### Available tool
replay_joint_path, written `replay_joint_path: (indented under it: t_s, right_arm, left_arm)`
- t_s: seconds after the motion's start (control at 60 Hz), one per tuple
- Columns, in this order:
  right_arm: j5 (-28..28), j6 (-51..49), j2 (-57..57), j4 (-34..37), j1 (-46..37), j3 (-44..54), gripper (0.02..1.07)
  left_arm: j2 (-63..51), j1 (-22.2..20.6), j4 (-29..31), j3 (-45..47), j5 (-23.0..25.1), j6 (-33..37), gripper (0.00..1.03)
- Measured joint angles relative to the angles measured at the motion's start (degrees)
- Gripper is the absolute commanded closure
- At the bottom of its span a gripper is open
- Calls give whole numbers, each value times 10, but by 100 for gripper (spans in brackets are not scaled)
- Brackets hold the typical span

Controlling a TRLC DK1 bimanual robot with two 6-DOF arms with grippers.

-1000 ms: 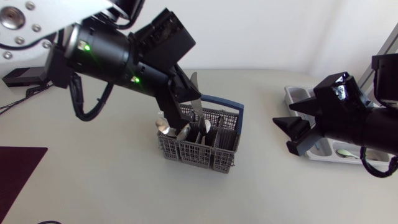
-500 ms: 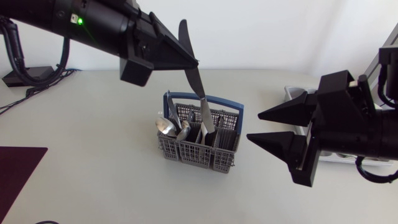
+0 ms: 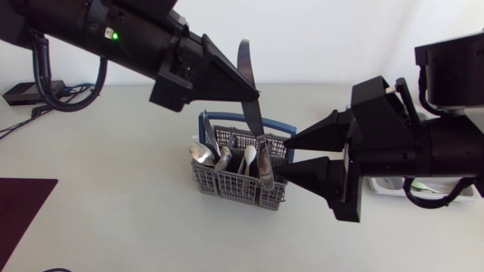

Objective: Sort the cutlery from the basket into the organizer compartments.

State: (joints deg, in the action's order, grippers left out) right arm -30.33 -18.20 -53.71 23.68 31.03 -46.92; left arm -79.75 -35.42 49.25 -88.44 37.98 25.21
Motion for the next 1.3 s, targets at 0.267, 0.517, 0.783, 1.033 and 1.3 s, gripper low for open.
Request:
replay_joint_path:
  t_s: [0.267, 0.517, 0.783, 1.033, 1.3]
  right_arm:
    - [-44, 0, -45, -11, 1, -9, 37]
    - [-86, 1, -63, -12, 12, -14, 80]
    - [-118, 2, -78, -5, 7, -19, 101]
    - [-127, 5, -78, 10, -9, -26, 101]
    - [-123, 0, -73, 53, -59, -26, 101]
  left_arm:
    - [-9, 0, 0, -1, 21, -2, 100]
    - [-17, 0, 0, -3, 26, -4, 100]
    - [-28, 0, 0, -5, 58, -12, 100]
    - [-28, 27, -27, -9, 71, -35, 29]
    - [-23, 123, -134, -16, 66, -108, 4]
